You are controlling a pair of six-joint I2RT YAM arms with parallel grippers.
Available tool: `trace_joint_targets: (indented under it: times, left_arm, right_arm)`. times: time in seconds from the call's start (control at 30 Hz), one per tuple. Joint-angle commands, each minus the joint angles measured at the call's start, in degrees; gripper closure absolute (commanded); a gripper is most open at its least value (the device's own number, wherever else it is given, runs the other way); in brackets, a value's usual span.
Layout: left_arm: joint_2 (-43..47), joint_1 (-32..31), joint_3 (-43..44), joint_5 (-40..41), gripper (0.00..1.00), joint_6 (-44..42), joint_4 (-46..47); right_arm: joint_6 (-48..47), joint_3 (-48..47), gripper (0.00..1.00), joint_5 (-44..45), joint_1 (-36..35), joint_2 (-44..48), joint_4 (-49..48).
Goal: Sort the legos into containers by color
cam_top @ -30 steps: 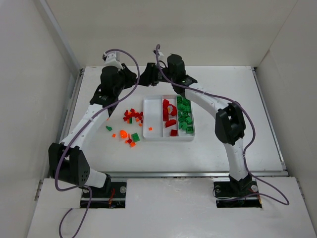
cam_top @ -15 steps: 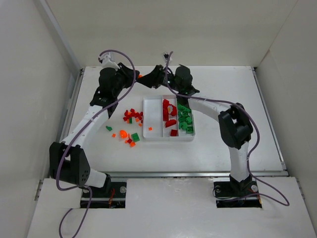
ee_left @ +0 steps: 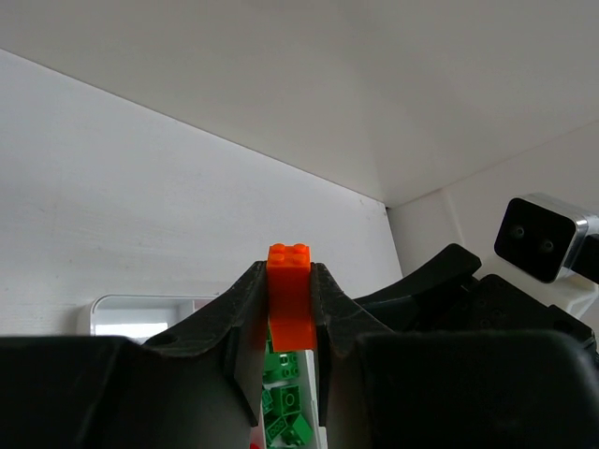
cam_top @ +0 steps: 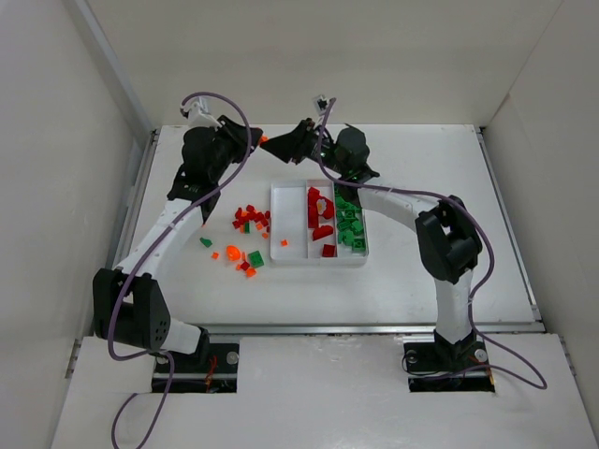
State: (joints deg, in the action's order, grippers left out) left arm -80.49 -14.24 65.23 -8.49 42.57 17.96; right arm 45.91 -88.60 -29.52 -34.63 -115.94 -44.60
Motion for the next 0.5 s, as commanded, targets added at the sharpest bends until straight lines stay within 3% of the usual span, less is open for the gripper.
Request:
trace_joint_targets:
  times: [0.0, 0.27, 0.33, 0.47]
  left_arm:
    - [1.39, -0.17, -0.46, -2.84, 1.0, 0.15, 0.41]
    - [1.39, -0.17, -0.46, -3.55, 1.0, 0.15, 0.41]
    - [1.39, -0.17, -0.46, -3.55, 1.0, 0.15, 0.41]
    - [1.39, -0.17, -0.46, -3.55, 1.0, 0.15, -0.11]
  right_arm:
    - [0.23, -4.47, 0.54, 0.25, -1.14, 0.28, -6.91]
    - [0.23, -6.23, 0.56, 4.03, -1.14, -0.86, -4.09]
    - [0.23, -7.37, 0.5, 4.03, -1.66, -0.87, -2.96]
    - [0.23, -8.79, 0.48, 6.05, -1.67, -1.48, -0.84]
